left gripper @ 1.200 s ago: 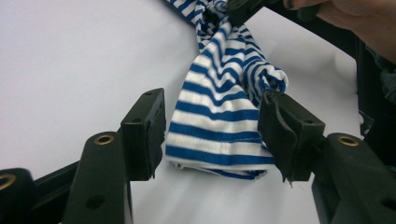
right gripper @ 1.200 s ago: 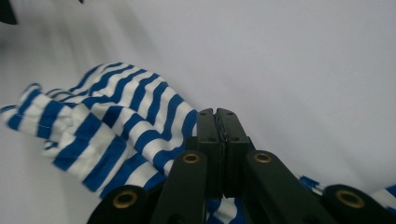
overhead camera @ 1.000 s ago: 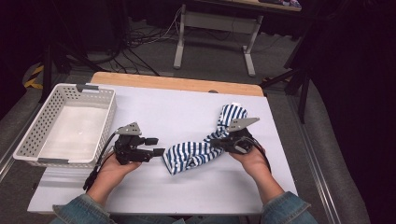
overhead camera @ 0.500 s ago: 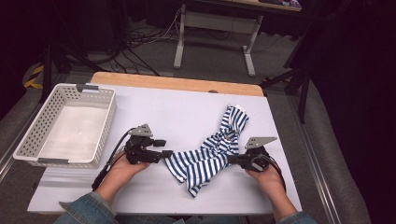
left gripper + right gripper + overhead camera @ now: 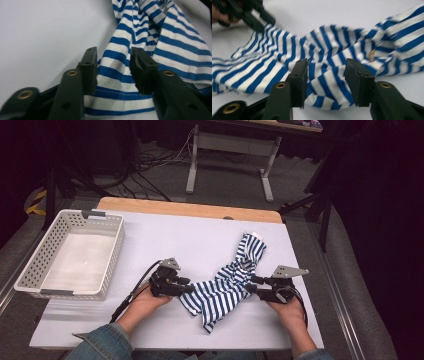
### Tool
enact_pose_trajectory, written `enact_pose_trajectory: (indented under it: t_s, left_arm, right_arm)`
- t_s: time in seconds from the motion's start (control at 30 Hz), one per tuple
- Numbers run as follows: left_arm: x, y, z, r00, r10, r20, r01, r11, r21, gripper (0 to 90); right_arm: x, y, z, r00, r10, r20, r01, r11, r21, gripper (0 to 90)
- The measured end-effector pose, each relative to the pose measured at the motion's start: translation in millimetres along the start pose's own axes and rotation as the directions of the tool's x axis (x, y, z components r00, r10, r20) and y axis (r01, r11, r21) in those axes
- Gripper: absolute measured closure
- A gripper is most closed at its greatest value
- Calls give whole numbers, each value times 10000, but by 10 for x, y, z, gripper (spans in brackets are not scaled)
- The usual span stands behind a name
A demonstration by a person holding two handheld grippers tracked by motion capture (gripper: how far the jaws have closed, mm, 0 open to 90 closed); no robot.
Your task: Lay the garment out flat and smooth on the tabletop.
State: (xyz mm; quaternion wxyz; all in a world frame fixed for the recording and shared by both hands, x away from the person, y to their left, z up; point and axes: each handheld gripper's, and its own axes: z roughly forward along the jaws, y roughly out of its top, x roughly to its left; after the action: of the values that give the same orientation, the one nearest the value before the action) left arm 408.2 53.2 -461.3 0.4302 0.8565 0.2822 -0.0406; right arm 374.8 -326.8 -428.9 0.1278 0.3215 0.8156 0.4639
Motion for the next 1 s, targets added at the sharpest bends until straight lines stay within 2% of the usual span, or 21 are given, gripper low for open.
enact_pose_trajectory:
  t_s: [0.03, 0.07, 0.1, 0.13, 0.23, 0.27, 0.37, 0.47, 0.57, 0.6, 0.77, 0.87, 1.0]
  left_arm:
    - [0, 0, 0, 10000, 0, 0, 0, 10000, 0, 692]
    - [-10, 3, 17, 10000, -10, -29, 11, 9998, 176, 692]
    - [-16, 7, 27, 10000, 50, -83, -47, 9994, 334, 752]
    - [-21, 9, 35, 10000, 26, -18, -25, 9989, 464, 864]
    - [-29, 15, 23, 10000, 39, -50, -37, 9991, 412, 877]
    - [-42, 20, -6, 9999, 100, -68, -98, 9994, 318, 879]
    - [-60, 29, -69, 9996, 178, -203, -175, 9998, 124, 882]
    - [-78, 36, -207, 9982, 267, -540, -271, 9996, -72, 883]
    - [-77, -7, -375, 9958, 274, -876, -302, 9991, -302, 882]
    - [-77, -7, -375, 9958, 274, -876, -302, 9991, -302, 882]
    - [7, -197, -626, 9920, -227, -1244, 168, 9987, -481, 882]
    - [36, -281, -694, 9898, -471, -1346, 411, 9981, -469, 882]
    - [63, -409, -815, 9851, -543, -1629, 503, 9983, -285, 882]
  right_arm:
    - [0, 0, 0, 10000, 0, 0, 0, 10000, 0, 526]
    - [-11, 0, -13, 10000, 24, 65, -22, 9997, -264, 507]
    - [-22, -1, -21, 9998, -15, 196, 24, 9988, -480, 489]
    - [-39, -6, -27, 9983, -72, 582, 112, 9975, -696, 487]
    - [-61, -30, -21, 9973, 100, 734, -27, 9951, -986, 488]
    - [-94, -62, 3, 9961, 416, 778, -323, 9926, -1171, 491]
    - [-106, -71, 22, 9951, 466, 871, -376, 9940, -1029, 491]
    - [-112, -88, 1, 9922, 383, 1182, -261, 9943, -1034, 492]
    - [-101, -140, 16, 9893, 571, 1340, -437, 9940, -1007, 494]
    - [-101, -140, 16, 9893, 571, 1340, -437, 9940, -1007, 494]
    - [-79, -166, 83, 9907, 549, 1247, -445, 9954, -845, 488]
    - [-78, -168, 97, 9910, 568, 1213, -471, 9956, -812, 485]
    - [-88, -173, 134, 9911, 749, 1102, -665, 9948, -774, 483]
